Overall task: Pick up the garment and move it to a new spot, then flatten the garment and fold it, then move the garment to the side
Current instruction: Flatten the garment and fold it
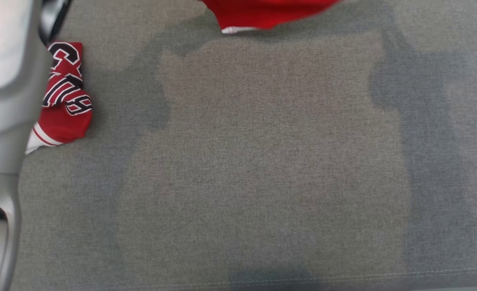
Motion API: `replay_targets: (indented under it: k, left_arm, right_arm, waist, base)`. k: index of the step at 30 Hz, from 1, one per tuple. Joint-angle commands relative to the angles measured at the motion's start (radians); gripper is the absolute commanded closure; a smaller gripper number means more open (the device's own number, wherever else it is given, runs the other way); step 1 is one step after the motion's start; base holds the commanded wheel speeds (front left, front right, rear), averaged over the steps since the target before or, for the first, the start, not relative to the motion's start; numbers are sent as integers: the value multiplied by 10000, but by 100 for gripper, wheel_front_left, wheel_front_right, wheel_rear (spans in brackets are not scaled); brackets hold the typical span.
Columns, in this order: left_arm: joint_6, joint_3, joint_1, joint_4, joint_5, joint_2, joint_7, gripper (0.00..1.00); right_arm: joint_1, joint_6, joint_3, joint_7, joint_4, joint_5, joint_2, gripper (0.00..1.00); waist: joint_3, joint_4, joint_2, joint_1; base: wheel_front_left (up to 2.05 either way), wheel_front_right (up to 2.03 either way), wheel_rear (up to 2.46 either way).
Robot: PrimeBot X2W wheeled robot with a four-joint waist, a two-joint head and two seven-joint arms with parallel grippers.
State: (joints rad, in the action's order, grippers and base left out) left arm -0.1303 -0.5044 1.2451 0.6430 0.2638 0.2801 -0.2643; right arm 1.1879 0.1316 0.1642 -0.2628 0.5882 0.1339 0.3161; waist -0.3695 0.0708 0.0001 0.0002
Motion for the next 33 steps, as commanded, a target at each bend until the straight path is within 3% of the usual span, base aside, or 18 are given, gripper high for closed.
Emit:
replay_targets:
  k: [1,4,12,16,21,28,33]
  left_arm:
    - [6,-65,896,237,-206,189,-2,100]
    - [7,50,2189,275,-519,160,0,100]
    - [8,459,1013,216,-168,-4,3,100]
    - [12,979,-613,-33,83,-351,3,100]
    - [11,1486,-3080,-532,260,-895,-3,100]
    - [10,2203,-6241,-937,448,-1426,-3,100]
    - [9,2709,-7955,-1001,468,-1633,-3,100]
  right_arm:
    - [736,-17,-8,-31,263,-367,114,100]
    - [2007,-17,105,-31,779,-917,192,100]
    - [1587,-19,567,-29,1813,-581,213,100]
    - [408,-19,1053,-29,1695,40,217,100]
    - [-1828,-19,1569,-32,912,1240,556,100]
    - [-5110,-17,2534,-3,56,2575,887,100]
    - [-6658,-21,2572,-3,-227,2915,927,100]
  waist:
    - [-477,103,-1,-2]
    - [-569,200,-1,-2]
    - [-1710,268,-1,-2]
    - [-2152,232,-1,-2]
    - [-1888,73,-1,-2]
    - [-649,-132,-1,-2]
    - [367,-192,-1,-2]
  base:
    - [0,0,0]
    - [0,0,0]
    - [0,0,0]
    - [0,0,0]
    - [0,0,0]
    - [0,0,0]
    - [0,0,0]
